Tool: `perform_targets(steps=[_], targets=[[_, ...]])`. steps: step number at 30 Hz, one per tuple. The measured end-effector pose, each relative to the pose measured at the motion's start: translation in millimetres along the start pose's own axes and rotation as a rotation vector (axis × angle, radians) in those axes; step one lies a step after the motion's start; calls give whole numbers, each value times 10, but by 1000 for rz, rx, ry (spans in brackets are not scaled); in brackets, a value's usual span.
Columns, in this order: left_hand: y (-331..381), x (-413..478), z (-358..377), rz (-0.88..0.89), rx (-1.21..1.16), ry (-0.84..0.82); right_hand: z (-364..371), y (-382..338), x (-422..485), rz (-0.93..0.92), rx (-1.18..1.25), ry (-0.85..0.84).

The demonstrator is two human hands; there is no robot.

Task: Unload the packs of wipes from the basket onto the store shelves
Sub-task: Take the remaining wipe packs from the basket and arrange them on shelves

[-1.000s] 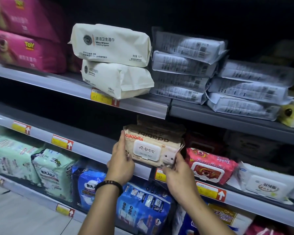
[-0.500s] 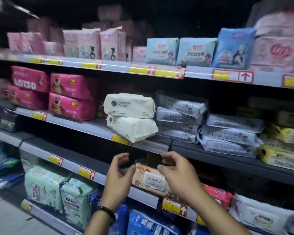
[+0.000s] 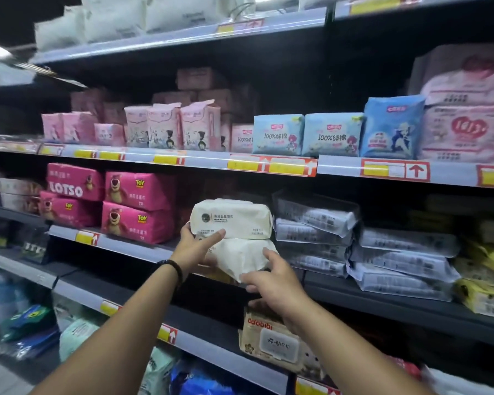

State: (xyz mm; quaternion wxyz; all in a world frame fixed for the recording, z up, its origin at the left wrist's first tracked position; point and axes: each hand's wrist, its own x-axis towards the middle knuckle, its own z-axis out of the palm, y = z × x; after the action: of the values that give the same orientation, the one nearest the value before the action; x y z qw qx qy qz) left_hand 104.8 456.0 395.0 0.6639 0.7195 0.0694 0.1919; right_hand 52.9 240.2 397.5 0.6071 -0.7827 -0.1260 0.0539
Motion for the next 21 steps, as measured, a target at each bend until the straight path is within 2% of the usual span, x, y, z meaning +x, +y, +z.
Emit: perform_targets(steps=[5,14,21], targets=[[-120,141,27,26,65,-35,153,31,96,18,123,-81],[-251,276,-124,7,31,108,103,-59,344,-55,6,-193],[-339,378,-124,42,99,154,41,-60,623,-67,-78,-162]])
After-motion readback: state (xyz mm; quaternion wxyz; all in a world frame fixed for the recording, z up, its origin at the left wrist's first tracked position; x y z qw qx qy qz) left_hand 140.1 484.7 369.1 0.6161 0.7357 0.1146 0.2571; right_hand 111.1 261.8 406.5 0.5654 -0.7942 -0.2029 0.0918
